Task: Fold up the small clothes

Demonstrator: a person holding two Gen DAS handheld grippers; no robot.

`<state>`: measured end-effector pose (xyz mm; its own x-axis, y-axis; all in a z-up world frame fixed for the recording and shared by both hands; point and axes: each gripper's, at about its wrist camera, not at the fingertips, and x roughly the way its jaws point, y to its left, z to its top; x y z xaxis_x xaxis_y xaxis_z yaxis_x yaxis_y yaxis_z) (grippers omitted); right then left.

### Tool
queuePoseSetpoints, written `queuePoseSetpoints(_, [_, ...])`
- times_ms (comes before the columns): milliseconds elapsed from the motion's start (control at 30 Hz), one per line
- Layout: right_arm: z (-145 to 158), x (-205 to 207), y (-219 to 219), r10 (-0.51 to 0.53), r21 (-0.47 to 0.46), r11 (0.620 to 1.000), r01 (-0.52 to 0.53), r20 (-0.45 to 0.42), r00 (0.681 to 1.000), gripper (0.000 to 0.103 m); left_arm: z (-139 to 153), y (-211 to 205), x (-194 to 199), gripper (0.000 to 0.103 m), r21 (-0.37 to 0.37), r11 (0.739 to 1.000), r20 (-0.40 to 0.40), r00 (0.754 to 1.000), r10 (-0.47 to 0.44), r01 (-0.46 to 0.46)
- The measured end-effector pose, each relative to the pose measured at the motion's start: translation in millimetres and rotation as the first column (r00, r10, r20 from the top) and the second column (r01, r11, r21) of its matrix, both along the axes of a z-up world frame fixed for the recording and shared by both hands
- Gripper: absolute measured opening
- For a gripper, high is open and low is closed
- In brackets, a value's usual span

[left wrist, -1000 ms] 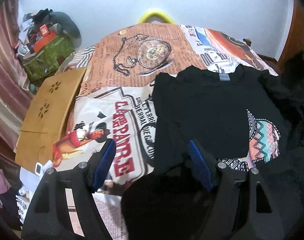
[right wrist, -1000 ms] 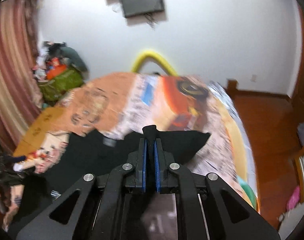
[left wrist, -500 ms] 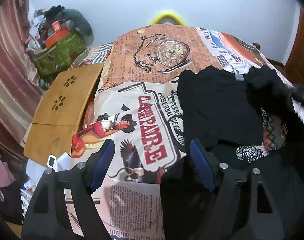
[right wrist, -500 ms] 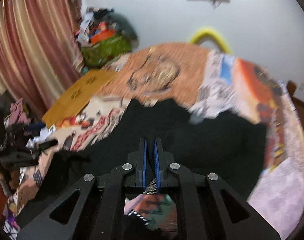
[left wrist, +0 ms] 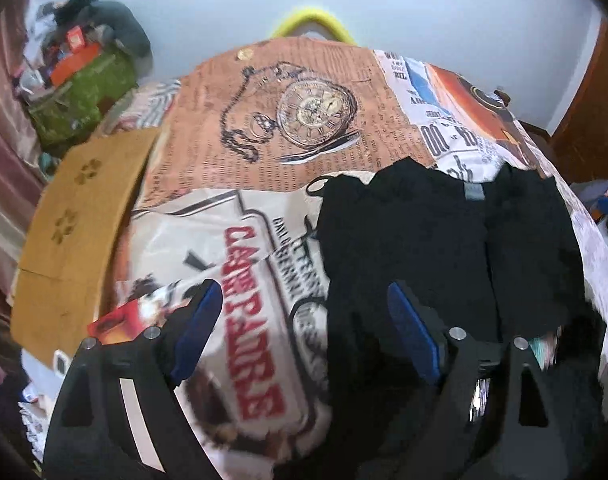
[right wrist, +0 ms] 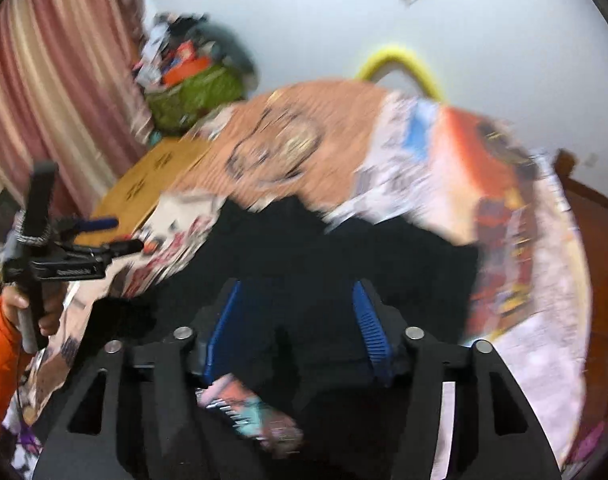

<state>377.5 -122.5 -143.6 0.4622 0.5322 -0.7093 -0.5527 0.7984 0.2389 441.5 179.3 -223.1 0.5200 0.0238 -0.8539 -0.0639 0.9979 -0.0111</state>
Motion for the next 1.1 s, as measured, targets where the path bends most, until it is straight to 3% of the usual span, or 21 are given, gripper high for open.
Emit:
queuePoseSetpoints(133, [-7.1, 17.9, -38.6, -0.117, -0.045, 0.992, 0.118, 0.023, 0.993, 0.056, -27.1, 0.0, 41.0, 0.085, -0.007, 1.0, -0.061, 0.998, 0.021, -0.021])
queuePoseSetpoints(300, [-52.5, 48.0, -52.6, -0.184, -0.096, 0.98, 0.176, -0.079, 0.98, 0.056, -61.7, -8.0, 83.7, 0.084, -0.02, 1.0, -0.131, 0.991, 0.005, -0.008])
queuePoseSetpoints(400, [-73.8, 65.0, -48.9, -0.199, -0.105, 0.977, 0.188, -0.112, 0.974, 0.048, -73.7, -15.4, 100.1, 0.066, -0.091, 0.996, -0.161, 0.986, -0.03, 0.015])
queuePoseSetpoints(467, [-79.6, 72.6, -44.8, -0.198, -0.089, 0.978, 0.188, -0.119, 0.973, 0.024, -76.8, -21.2, 105.0, 0.044, -0.108, 0.994, -0.162, 0.986, -0.048, 0.03])
queuePoseSetpoints(533, [-77.2, 74.3, -38.4, -0.188, -0.072, 0.981, 0.181, -0.101, 0.977, 0.009, -74.8, -27.9, 104.2, 0.029, -0.076, 0.996, -0.136, 0.989, -0.058, 0.048])
queuePoseSetpoints(567, [-75.4, 76.0, -33.0, -0.176, -0.074, 0.983, 0.17, -0.094, 0.98, 0.007, -73.1, -29.9, 103.3, 0.016, -0.055, 0.997, -0.125, 0.991, -0.057, 0.05])
queuePoseSetpoints(633, [-69.7, 81.3, -24.0, -0.162, -0.086, 0.984, 0.156, -0.068, 0.985, 0.006, -68.7, -29.0, 102.1, 0.01, -0.026, 0.999, -0.107, 0.993, -0.04, 0.037])
queuePoseSetpoints(833, [-60.8, 110.1, -12.4, -0.19, -0.116, 0.975, 0.191, 0.014, 0.982, 0.004, -61.8, -0.9, 109.8, 0.009, 0.097, 0.988, -0.079, 0.988, 0.13, -0.122])
queuePoseSetpoints(933, [-62.8, 111.5, -7.1, -0.195, -0.147, 0.97, 0.194, 0.013, 0.981, 0.005, -64.8, 7.9, 111.1, 0.011, 0.064, 0.987, -0.113, 0.982, 0.151, -0.144])
queuePoseSetpoints(1000, [-59.9, 100.5, -7.9, -0.18, -0.14, 0.973, 0.182, 0.027, 0.983, 0.006, -58.9, 5.3, 102.3, 0.016, 0.096, 0.985, -0.093, 0.984, 0.152, -0.143])
queuePoseSetpoints(1067, [-54.0, 86.8, -11.6, -0.158, -0.125, 0.979, 0.161, 0.034, 0.987, 0.008, -51.3, -2.7, 95.4, 0.035, 0.131, 0.984, -0.075, 0.989, 0.128, -0.117])
queuePoseSetpoints(1100, [-50.7, 79.8, -14.2, -0.146, -0.122, 0.981, 0.149, 0.036, 0.989, 0.014, -45.3, -7.8, 90.9, 0.04, 0.141, 0.985, -0.064, 0.992, 0.11, -0.1])
